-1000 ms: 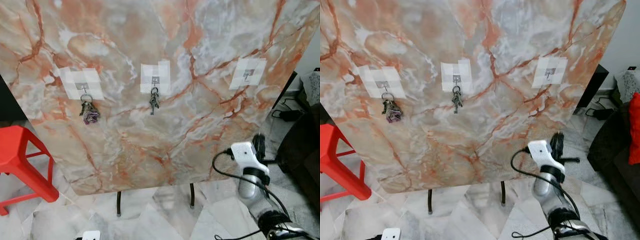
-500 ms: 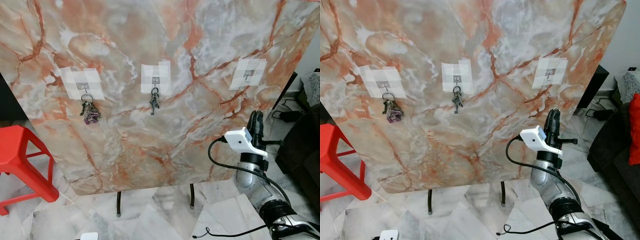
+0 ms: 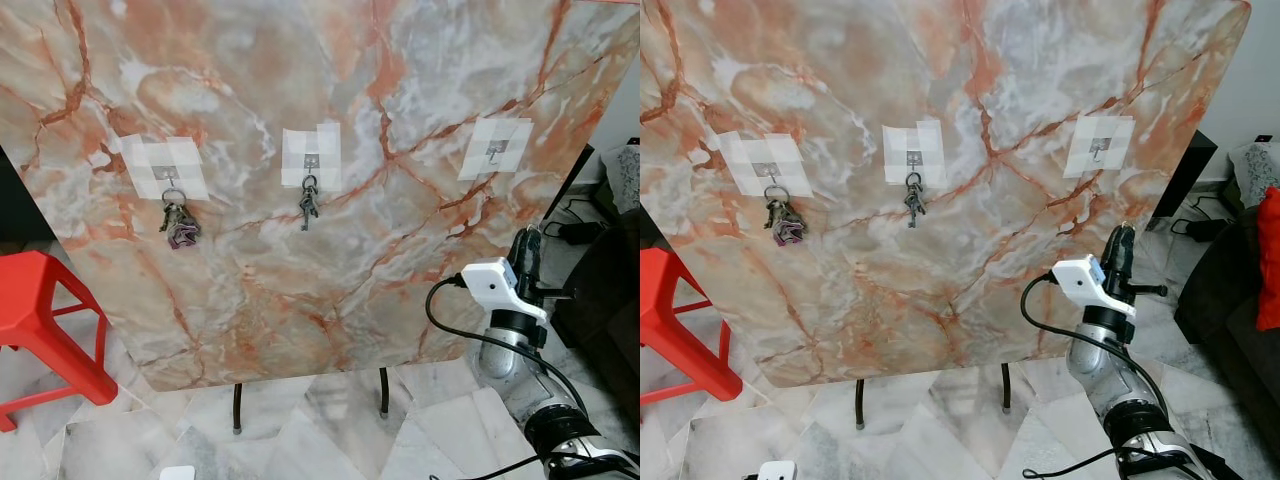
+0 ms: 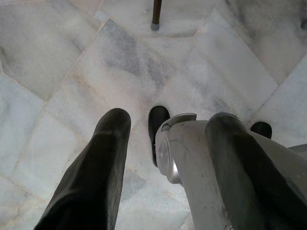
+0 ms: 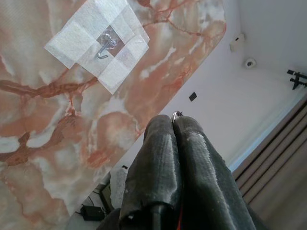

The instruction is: Hang keys on a hook

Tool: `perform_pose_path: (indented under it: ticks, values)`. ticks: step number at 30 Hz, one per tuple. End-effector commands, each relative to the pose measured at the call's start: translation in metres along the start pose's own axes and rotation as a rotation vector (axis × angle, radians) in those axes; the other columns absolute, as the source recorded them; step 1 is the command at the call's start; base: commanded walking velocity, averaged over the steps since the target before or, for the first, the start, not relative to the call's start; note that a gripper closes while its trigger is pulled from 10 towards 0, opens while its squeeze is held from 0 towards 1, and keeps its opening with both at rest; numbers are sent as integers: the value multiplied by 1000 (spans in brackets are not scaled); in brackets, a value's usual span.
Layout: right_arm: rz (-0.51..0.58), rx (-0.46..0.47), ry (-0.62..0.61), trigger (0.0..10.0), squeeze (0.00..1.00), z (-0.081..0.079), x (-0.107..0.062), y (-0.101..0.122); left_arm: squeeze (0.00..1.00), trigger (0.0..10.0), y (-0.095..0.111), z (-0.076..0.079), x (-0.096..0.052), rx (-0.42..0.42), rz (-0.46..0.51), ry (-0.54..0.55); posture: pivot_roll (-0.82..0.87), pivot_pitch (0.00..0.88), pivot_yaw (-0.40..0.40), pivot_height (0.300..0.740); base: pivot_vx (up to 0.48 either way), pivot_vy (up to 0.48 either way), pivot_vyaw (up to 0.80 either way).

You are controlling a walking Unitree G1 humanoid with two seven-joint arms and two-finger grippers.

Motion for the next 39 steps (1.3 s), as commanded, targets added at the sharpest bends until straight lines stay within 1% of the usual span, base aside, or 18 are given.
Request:
perform_pose_path:
  ticks: [1, 23, 39]
  values:
    - [-16, 1, -6, 10000, 0, 2, 4, -2, 0, 10000, -13, 2, -2, 5, -53, -4, 16, 0, -80, 740, 244, 0, 0]
    - [-40, -1, 10, 10000, 0, -1, 5, -2, 0, 10000, -13, 0, -3, 5, -51, 0, 19, 0, -82, 740, 264, 0, 0]
    - [-54, -7, 19, 10000, 0, -2, 4, -4, 0, 10000, -13, 1, -2, 4, -52, -3, 19, 0, -84, 740, 0, 0, 0]
Point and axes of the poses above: a point about 5 cm out from each wrist's last joint towards the gripper, its own x axis pointing out of the wrist towards the gripper, its own y axis along the axis of the wrist's last joint, z = x × y, the point moved 2 cm from there along x, pointing out of the wrist towards the gripper, and after that the axes turned 13 degrees about -x, right-handed, at the moved point
